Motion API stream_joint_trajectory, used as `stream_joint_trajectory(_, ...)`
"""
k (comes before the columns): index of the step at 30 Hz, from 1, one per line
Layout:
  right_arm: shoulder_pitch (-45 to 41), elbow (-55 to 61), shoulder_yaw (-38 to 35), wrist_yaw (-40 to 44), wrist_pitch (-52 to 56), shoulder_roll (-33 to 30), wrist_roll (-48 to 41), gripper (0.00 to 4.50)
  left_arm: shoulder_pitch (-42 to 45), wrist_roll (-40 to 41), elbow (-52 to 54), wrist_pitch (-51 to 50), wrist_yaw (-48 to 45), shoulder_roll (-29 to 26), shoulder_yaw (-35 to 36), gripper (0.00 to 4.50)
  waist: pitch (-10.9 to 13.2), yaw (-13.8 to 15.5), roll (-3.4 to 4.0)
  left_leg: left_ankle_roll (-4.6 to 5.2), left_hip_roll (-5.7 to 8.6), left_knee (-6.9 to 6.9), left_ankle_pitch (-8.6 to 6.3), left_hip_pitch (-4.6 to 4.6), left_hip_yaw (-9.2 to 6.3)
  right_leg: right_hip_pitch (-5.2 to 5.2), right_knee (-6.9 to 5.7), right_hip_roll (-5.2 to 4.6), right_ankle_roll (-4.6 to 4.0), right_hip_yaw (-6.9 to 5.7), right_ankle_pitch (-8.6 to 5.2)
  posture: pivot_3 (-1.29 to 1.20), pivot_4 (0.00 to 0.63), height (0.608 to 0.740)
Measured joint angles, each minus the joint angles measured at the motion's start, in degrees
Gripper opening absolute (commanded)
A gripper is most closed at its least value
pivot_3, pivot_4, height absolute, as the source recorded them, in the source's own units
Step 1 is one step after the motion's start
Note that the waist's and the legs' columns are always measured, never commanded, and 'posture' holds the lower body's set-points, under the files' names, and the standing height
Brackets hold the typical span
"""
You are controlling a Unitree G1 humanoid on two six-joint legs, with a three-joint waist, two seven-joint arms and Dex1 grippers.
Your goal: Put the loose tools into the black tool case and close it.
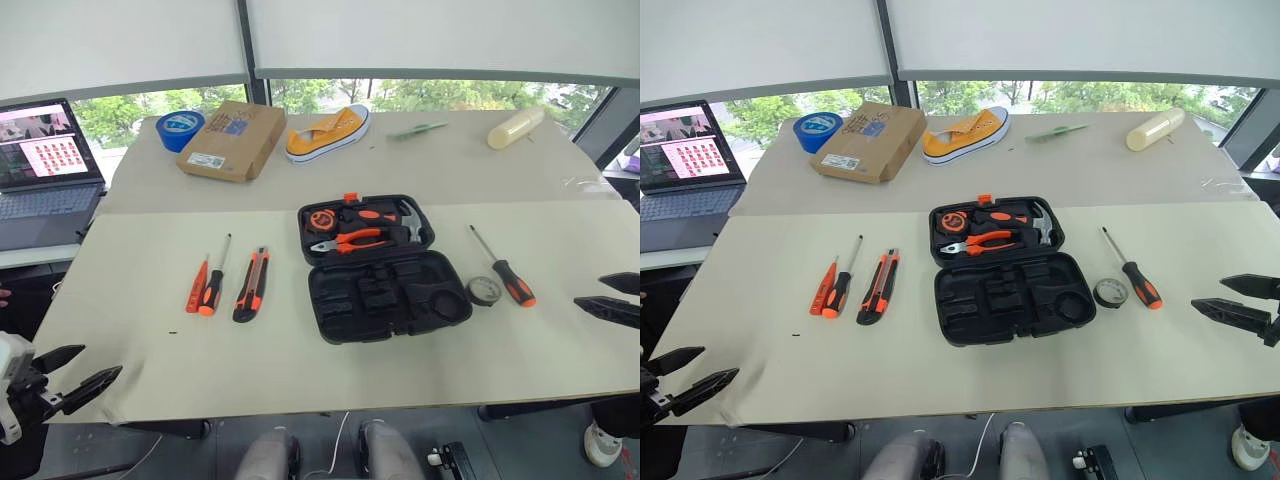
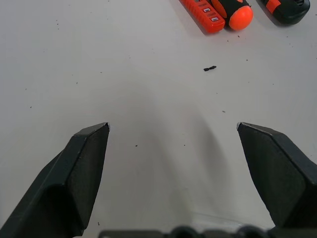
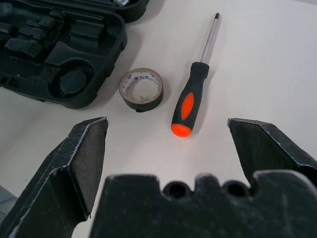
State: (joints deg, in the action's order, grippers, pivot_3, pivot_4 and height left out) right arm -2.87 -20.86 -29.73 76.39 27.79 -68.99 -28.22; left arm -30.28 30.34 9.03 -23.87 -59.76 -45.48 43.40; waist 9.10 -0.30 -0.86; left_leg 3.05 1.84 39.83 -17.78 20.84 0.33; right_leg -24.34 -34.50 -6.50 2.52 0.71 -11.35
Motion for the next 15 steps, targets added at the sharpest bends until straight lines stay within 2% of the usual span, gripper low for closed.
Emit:
stream_joint_trajectory(8,0.03,1.93,-0.16,-2.52,0.03,1.62,0.45,4.48,1.06,-1.27,0.79,-1.04,2.17,0.00,-1.86,4.41,0.00,0.01,0.00,0.00,0.00,0.00,0.00,0.02,0.00,-0.01,0.00,0.00,0.01,0.00,0.01,0.00,0.150,0.735)
stream_joint_trajectory(12,-1.34,10.36,-0.76,-4.90,2.24,2.67,-1.58,4.48,3.92,-1.35,8.80,-7.78,7.75,-2.06,-4.32,4.41,0.00,0.14,0.01,-0.04,0.00,0.01,0.03,0.02,-0.05,0.00,-0.07,0.00,0.01,0.01,0.03,0.00,0.150,0.735)
stream_joint_trajectory(15,-3.98,19.51,-0.83,-7.19,6.15,3.88,-5.68,4.48,10.97,1.24,13.52,-16.49,13.38,-3.65,-5.75,4.41,-0.01,0.26,0.02,-0.09,0.00,0.01,0.05,0.06,-0.15,-0.03,-0.14,0.08,0.00,-0.04,0.03,0.00,0.150,0.735)
